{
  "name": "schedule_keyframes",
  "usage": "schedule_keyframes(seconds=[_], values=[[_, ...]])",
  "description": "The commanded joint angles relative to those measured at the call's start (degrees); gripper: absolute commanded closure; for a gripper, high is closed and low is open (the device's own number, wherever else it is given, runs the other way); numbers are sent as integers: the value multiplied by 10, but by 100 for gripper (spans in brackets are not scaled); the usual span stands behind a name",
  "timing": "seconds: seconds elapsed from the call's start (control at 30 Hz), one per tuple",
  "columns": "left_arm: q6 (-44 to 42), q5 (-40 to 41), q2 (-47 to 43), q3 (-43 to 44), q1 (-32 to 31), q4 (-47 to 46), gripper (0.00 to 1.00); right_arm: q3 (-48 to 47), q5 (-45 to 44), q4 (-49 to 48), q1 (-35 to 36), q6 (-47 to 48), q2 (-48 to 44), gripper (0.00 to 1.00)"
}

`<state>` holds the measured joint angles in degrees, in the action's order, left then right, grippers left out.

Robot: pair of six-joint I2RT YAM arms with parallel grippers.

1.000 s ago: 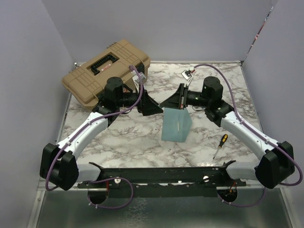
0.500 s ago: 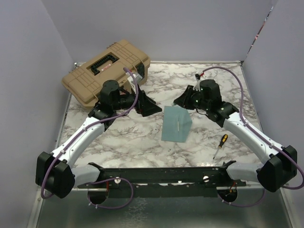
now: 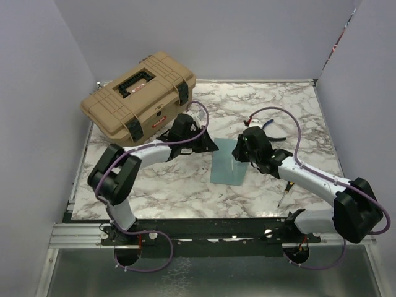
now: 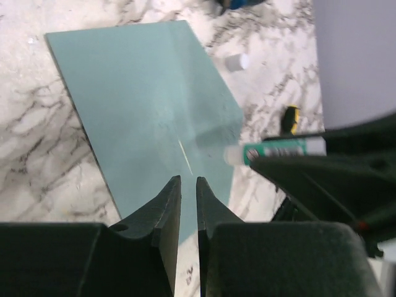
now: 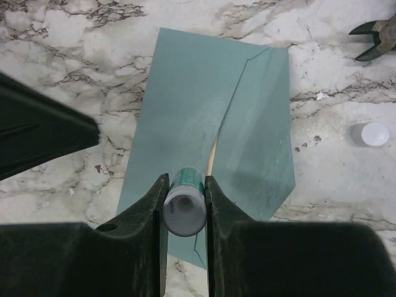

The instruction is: Place the letter into the envelope and seal it

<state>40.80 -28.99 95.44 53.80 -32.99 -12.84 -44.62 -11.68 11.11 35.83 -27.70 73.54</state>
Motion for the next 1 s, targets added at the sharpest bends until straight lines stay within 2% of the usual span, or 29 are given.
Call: schedule_keyframes(seconds=[0.0,0.17,0.27,0.6,0.73,0.97], values=[[33,57,83,71,-24,-42,84,5,-46,-54,22,37,25,99],[43,91,145,107,-37,-42,88,-4,-62,-34,28,23,54,100],[38,121,162,107,-42,-37,89,-2,-64,-32,30,15,67,100],[22,151,193,82,-49,-20,96,-7,-51,-49,39,17,100,100],[9,166,198,79,-48,15,100,-19,-72,-46,51,9,119,100],[17,169,221,73,-44,57,100,-30,-130,-40,68,-10,157,100]])
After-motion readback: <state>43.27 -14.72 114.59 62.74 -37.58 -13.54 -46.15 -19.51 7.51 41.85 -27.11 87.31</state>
